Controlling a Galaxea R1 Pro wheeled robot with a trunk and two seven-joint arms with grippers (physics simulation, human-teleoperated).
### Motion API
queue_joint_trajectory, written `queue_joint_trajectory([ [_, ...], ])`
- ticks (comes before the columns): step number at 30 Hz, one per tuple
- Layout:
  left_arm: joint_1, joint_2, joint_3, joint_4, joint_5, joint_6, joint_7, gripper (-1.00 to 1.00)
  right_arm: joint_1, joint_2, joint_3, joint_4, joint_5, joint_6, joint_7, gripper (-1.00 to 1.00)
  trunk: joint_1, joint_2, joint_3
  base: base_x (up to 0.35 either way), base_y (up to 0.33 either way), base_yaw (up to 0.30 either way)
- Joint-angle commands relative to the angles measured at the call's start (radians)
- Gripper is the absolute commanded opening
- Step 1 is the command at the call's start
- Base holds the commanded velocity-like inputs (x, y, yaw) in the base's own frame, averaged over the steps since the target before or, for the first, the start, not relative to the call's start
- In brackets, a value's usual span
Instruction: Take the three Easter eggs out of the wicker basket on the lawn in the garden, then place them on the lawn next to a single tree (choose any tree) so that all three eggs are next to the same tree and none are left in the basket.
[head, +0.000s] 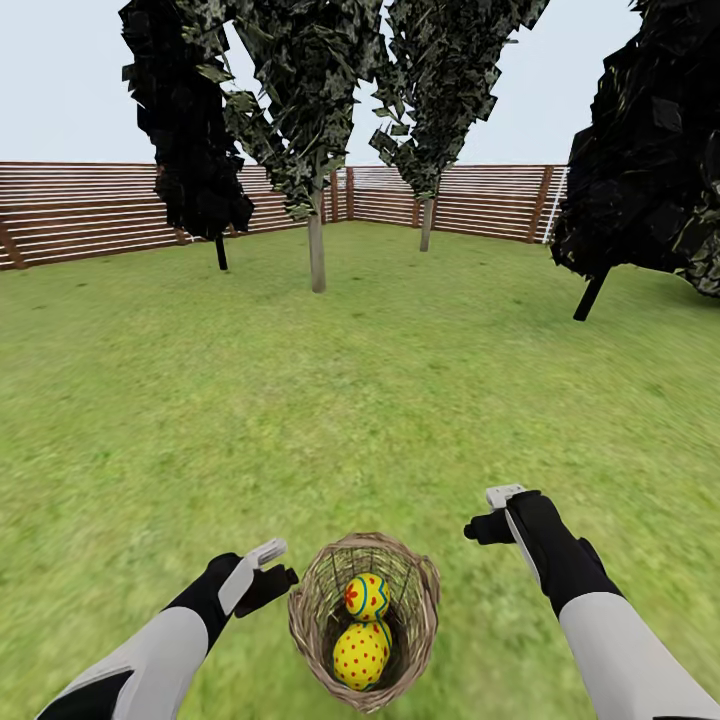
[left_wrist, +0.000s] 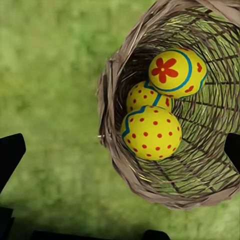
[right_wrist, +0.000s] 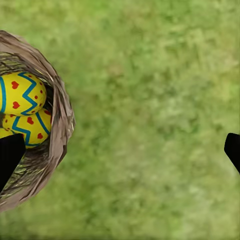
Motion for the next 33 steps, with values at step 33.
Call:
queue_joint_trajectory([
  [33, 0.0, -0.013, -0.001, -0.018, 0.008, 0.0, 0.009, 1.0, 0.001, 0.001, -0.002, -0.004, 0.007, 0.0, 0.016, 1.0, 0.065, -0.12, -0.054, 0.039, -0.031, 0.0],
])
